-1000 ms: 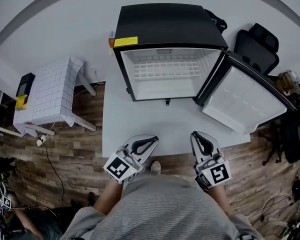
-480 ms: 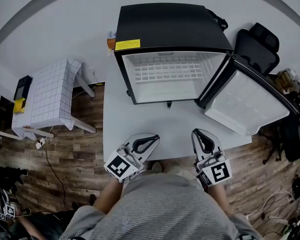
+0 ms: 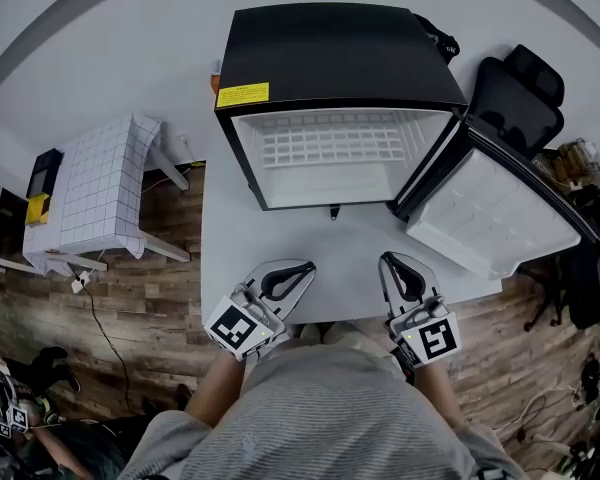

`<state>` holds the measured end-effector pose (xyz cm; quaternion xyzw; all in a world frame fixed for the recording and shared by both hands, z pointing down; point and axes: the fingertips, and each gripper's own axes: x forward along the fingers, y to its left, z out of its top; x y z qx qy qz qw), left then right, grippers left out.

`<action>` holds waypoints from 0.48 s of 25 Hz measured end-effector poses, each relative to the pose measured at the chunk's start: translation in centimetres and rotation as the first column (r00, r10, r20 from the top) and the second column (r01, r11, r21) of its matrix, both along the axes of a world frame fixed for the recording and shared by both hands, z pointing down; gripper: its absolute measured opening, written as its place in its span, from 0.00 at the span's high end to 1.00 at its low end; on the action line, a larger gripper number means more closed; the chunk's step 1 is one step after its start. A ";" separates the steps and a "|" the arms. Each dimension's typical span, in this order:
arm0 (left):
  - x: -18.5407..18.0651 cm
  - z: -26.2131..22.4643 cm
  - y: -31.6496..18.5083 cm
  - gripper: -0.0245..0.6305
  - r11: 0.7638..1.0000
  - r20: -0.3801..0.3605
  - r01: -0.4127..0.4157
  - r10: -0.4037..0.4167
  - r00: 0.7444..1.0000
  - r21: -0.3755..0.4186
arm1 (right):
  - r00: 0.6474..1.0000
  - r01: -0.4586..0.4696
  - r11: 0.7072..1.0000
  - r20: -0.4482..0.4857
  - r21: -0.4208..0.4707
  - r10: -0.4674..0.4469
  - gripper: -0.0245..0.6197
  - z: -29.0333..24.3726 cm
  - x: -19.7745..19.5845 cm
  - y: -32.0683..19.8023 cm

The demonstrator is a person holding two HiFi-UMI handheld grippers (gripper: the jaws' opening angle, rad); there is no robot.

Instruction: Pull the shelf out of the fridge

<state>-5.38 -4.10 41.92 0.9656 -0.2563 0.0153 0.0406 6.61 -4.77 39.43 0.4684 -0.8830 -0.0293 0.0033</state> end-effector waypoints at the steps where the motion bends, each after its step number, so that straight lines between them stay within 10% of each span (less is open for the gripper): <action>1: 0.1 -0.1 -0.4 0.93 1.000 -0.008 0.015 -0.015 1.000 -0.006 | 1.000 0.006 1.000 0.003 -0.003 -0.006 0.94 0.0 0.1 -0.4; 12: 1.7 -0.5 -3.8 0.93 0.989 -0.043 0.145 -0.145 0.988 0.000 | 0.998 0.065 0.998 0.003 -0.019 -0.065 0.94 0.5 -0.8 -3.6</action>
